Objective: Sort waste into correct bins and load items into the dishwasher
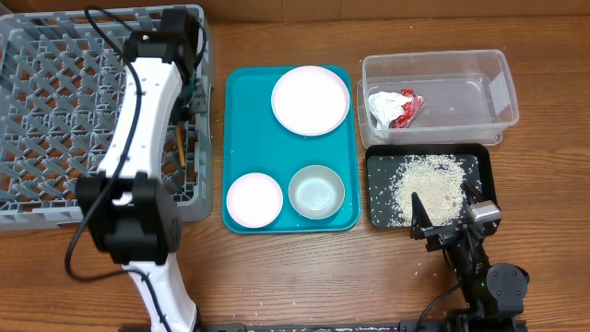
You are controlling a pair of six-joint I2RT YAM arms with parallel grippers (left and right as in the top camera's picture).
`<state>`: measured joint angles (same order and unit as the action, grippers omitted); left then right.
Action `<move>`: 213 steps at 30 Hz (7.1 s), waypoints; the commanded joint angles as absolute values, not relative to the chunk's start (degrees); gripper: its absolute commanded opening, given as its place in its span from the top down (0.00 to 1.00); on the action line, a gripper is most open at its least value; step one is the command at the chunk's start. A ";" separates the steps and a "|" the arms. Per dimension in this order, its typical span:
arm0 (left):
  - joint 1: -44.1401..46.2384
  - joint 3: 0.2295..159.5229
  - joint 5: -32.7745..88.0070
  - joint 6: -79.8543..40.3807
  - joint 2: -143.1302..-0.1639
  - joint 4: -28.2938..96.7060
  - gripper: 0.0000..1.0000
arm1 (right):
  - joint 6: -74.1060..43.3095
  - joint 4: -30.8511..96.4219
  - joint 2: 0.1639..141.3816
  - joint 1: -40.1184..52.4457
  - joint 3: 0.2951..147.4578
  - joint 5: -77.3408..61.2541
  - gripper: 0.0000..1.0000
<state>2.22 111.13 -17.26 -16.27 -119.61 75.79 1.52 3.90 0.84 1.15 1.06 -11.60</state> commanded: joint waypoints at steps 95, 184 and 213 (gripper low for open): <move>23.05 98.83 -67.22 -37.74 -95.31 90.45 0.96 | 1.28 3.46 0.16 0.99 0.45 -11.49 0.00; 16.60 103.02 -34.11 -17.98 -112.33 76.51 0.55 | 1.28 3.49 0.16 0.99 0.45 -11.49 0.00; 21.69 73.73 -7.01 -28.45 -96.64 68.90 0.32 | 1.28 3.49 0.16 0.99 0.45 -11.49 0.00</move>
<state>22.35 79.44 -4.34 -26.11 -96.62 73.32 1.48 3.86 0.84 1.15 1.06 -11.60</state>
